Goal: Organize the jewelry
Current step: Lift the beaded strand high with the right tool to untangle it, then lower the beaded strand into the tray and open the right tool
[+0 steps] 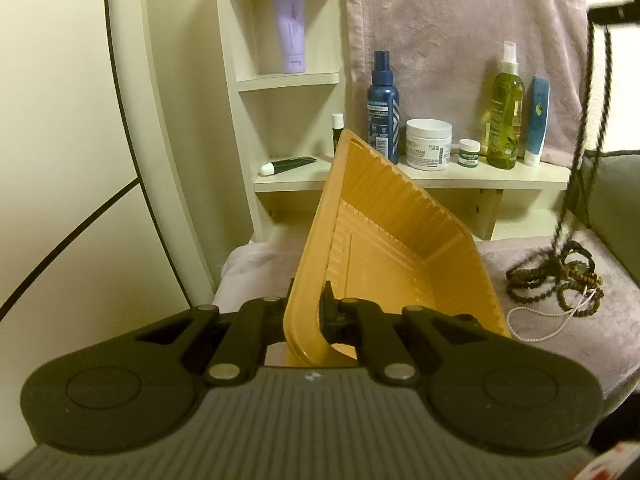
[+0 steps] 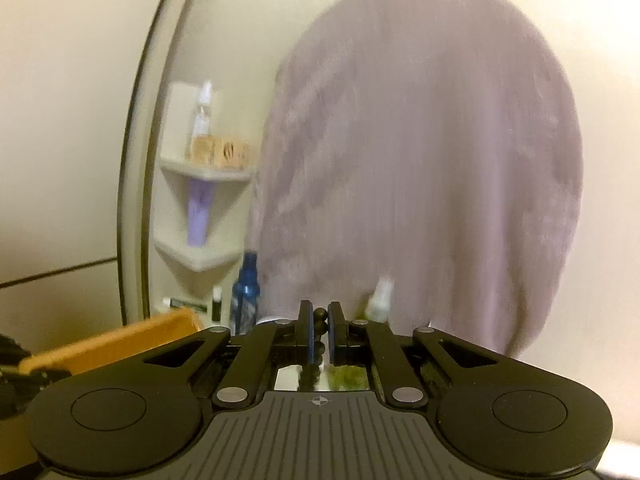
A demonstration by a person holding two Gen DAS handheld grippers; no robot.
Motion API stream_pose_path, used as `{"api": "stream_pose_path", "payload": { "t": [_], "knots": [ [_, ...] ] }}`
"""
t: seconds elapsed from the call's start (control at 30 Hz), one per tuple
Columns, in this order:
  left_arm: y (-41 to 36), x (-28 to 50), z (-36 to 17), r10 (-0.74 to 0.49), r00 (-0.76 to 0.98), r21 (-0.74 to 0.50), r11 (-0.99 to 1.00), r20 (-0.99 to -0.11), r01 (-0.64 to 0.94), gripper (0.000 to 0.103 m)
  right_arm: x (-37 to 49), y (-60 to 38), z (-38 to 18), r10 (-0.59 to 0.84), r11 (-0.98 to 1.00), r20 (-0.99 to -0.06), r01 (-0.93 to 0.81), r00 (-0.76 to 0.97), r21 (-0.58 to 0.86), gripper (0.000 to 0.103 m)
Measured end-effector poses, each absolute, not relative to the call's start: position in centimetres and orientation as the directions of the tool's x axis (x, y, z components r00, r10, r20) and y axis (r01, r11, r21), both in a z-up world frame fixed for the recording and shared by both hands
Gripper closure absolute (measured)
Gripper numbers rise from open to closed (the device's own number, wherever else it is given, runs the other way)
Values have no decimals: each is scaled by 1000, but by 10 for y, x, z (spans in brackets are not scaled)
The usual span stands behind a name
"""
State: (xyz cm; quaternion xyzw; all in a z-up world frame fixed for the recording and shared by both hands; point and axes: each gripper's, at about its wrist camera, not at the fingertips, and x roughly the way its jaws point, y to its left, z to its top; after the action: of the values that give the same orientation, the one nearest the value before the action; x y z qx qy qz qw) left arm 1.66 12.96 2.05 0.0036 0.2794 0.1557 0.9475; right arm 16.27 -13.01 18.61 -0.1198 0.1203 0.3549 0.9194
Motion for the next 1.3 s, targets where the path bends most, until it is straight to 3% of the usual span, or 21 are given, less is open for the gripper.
{"api": "stream_pose_path", "payload": {
  "t": [0.93, 1.07, 1.3],
  "knots": [
    [135, 14, 22, 278, 799, 63, 955, -533, -290, 96, 143, -52, 309, 775, 600, -62, -763, 629, -241, 96],
    [136, 14, 21, 275, 799, 56, 955, -534, -291, 96, 154, -39, 296, 784, 585, -101, -783, 613, -212, 96],
    [139, 15, 20, 273, 799, 50, 955, -536, -293, 96, 171, -17, 230, 787, 538, -286, -835, 546, -115, 96]
  ]
}}
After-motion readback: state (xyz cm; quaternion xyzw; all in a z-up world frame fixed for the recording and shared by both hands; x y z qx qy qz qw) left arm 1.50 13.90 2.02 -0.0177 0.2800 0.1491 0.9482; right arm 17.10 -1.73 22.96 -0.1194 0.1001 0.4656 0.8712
